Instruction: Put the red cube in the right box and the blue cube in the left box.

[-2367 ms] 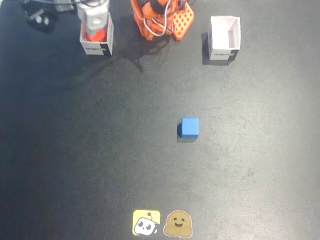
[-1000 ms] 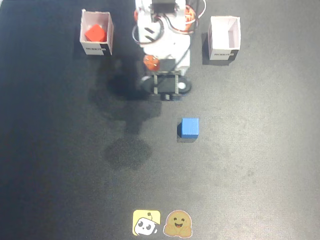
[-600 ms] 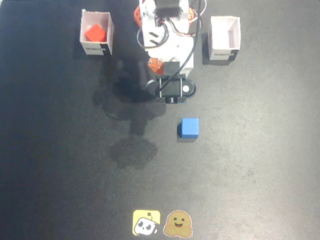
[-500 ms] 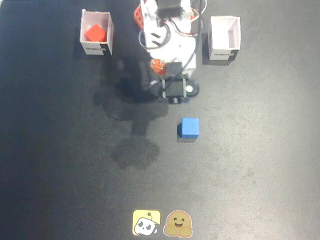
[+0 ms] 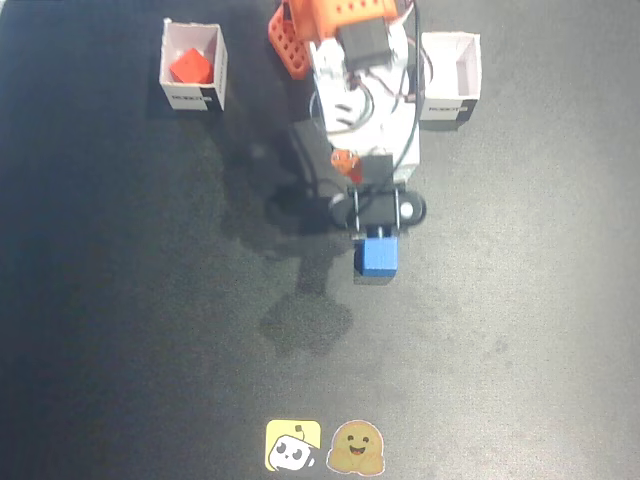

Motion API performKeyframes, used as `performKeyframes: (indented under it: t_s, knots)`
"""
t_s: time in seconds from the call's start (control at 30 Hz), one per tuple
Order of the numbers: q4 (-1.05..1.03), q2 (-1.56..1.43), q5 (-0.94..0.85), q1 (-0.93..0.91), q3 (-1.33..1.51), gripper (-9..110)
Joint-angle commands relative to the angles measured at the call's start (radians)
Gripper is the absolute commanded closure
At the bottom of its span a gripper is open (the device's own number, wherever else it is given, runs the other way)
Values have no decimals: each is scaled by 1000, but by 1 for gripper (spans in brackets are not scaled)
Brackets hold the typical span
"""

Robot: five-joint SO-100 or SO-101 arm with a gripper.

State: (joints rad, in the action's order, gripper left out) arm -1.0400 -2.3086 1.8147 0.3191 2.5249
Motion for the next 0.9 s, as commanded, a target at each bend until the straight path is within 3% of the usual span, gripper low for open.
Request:
performKeyframes:
  t_s: [0.0,0.87]
  knots:
    - [15,51,9,6,-109,99]
    - [204,347,51,25,-215,82]
